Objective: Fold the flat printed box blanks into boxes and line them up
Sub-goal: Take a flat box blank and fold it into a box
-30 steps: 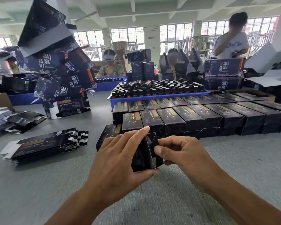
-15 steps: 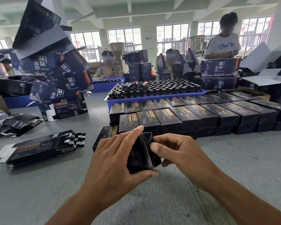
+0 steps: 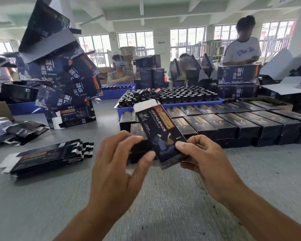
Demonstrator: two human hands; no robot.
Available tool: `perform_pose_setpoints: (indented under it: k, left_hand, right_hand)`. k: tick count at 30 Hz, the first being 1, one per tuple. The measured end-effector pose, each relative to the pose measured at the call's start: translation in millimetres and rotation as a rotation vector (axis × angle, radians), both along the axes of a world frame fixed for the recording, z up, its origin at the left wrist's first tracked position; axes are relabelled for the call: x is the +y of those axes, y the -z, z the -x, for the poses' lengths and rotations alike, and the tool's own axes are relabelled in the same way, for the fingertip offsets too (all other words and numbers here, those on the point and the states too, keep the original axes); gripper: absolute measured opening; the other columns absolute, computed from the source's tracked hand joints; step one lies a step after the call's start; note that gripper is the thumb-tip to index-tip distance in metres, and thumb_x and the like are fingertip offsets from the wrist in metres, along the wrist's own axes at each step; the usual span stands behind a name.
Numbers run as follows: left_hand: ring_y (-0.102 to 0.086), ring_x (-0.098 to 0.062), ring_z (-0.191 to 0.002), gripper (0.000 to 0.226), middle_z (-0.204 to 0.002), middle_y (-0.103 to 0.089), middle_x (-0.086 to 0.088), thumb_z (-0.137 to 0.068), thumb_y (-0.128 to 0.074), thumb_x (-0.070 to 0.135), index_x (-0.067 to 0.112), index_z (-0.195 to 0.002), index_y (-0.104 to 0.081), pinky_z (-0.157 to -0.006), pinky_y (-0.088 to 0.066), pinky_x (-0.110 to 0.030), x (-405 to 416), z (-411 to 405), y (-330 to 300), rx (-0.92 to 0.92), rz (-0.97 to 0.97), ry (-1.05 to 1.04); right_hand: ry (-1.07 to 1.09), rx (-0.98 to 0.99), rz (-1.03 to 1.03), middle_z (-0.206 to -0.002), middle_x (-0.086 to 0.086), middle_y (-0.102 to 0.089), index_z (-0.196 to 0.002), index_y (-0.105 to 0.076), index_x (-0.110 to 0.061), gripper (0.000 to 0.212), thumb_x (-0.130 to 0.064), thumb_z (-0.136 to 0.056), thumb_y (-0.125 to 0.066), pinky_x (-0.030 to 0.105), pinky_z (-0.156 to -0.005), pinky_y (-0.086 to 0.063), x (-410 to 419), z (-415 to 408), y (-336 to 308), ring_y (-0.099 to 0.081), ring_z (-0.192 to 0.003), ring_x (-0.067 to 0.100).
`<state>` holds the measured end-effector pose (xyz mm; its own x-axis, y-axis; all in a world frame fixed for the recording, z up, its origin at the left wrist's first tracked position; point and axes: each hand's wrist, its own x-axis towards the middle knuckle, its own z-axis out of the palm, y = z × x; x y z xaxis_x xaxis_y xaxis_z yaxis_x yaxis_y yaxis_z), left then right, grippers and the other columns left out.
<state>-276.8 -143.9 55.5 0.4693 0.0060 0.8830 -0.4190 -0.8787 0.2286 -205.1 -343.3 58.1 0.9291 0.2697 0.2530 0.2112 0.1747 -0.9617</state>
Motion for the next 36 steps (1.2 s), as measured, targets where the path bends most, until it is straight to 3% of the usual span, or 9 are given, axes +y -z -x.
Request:
perform_pose_setpoints:
  k: [2,5,8,14,17,23,28,32,36]
  left_hand:
    - [-0.058,-0.003,-0.097,0.028,-0.112,-0.056,0.014,-0.093,-0.053,0.056,0.036,-0.113,-0.052,-0.073,-0.046,-0.01,2,-1,-4,0.109,0.275,0.013]
    - [-0.068,-0.008,-0.096,0.028,-0.109,-0.067,0.01,-0.087,-0.061,0.056,0.046,-0.111,-0.051,-0.07,-0.054,-0.016,6,-5,-6,0.263,0.707,0.271]
    - [-0.072,-0.013,-0.099,0.041,-0.111,-0.073,0.001,-0.08,-0.065,0.048,0.046,-0.118,-0.05,-0.069,-0.059,-0.021,11,-9,-6,0.315,0.858,0.4]
    - [-0.071,-0.015,-0.099,0.043,-0.11,-0.071,0.01,-0.072,-0.074,0.042,0.052,-0.113,-0.062,-0.072,-0.06,-0.026,12,-7,-2,0.398,0.749,0.469]
    - [-0.069,-0.01,-0.101,0.044,-0.11,-0.069,0.018,-0.068,-0.074,0.048,0.058,-0.109,-0.063,-0.073,-0.057,-0.02,7,-5,-1,0.466,0.634,0.431]
    - [-0.069,-0.012,-0.101,0.036,-0.104,-0.073,0.012,-0.074,-0.077,0.058,0.049,-0.106,-0.065,-0.077,-0.057,-0.025,8,-4,0,0.489,0.588,0.444]
    - [-0.069,-0.017,-0.101,0.031,-0.109,-0.072,0.003,-0.089,-0.056,0.054,0.036,-0.107,-0.073,-0.076,-0.056,-0.025,10,-2,-5,0.466,0.621,0.518]
    - [-0.066,-0.017,-0.11,0.025,-0.118,-0.069,0.006,-0.092,-0.059,0.044,0.031,-0.104,-0.077,-0.078,-0.058,-0.028,8,-2,-6,0.388,0.576,0.538]
    - [-0.069,-0.023,-0.099,0.021,-0.111,-0.07,0.002,-0.09,-0.063,0.044,0.032,-0.102,-0.076,-0.08,-0.06,-0.037,6,-1,-5,0.353,0.558,0.504]
  right_hand:
    - [-0.049,0.022,-0.001,-0.086,0.007,-0.073,-0.072,-0.06,-0.025,0.035,-0.042,-0.057,-0.087,0.035,-0.076,-0.058,2,-1,2,-0.07,-0.081,0.019]
    - [-0.163,0.036,0.068,-0.089,0.01,-0.073,-0.073,-0.06,-0.023,0.032,-0.02,-0.06,-0.089,0.035,-0.076,-0.059,5,-2,8,-0.071,-0.082,0.026]
    - [-0.245,0.024,0.224,-0.094,0.013,-0.075,-0.09,-0.058,-0.012,0.039,-0.022,-0.064,-0.086,0.034,-0.08,-0.061,6,1,11,-0.074,-0.09,0.028]
    - [-0.124,-0.14,0.211,-0.106,-0.009,-0.074,-0.099,-0.066,-0.036,0.019,-0.031,-0.085,-0.078,0.012,-0.076,-0.054,5,5,5,-0.071,-0.099,0.006]
    - [-0.094,-0.223,0.14,-0.116,-0.019,-0.07,-0.114,-0.063,-0.049,0.035,-0.026,-0.09,-0.073,0.008,-0.076,-0.053,3,6,0,-0.067,-0.107,0.0]
    - [-0.091,-0.357,0.271,-0.125,-0.025,-0.065,-0.126,-0.058,-0.059,0.038,-0.041,-0.093,-0.061,0.023,-0.092,-0.053,2,8,-2,-0.062,-0.117,-0.003]
    - [-0.097,-0.345,0.222,-0.115,-0.021,-0.068,-0.115,-0.067,-0.051,0.03,-0.048,-0.086,-0.058,0.011,-0.08,-0.053,1,12,-6,-0.063,-0.109,-0.002]
    - [-0.084,-0.357,0.113,-0.124,-0.024,-0.065,-0.104,-0.077,-0.034,0.023,-0.031,-0.087,-0.061,0.007,-0.081,-0.051,3,16,-8,-0.063,-0.112,-0.004]
    - [-0.078,-0.343,0.08,-0.12,-0.022,-0.068,-0.094,-0.071,-0.035,0.024,-0.012,-0.092,-0.064,0.009,-0.079,-0.052,3,16,-7,-0.067,-0.106,0.0]
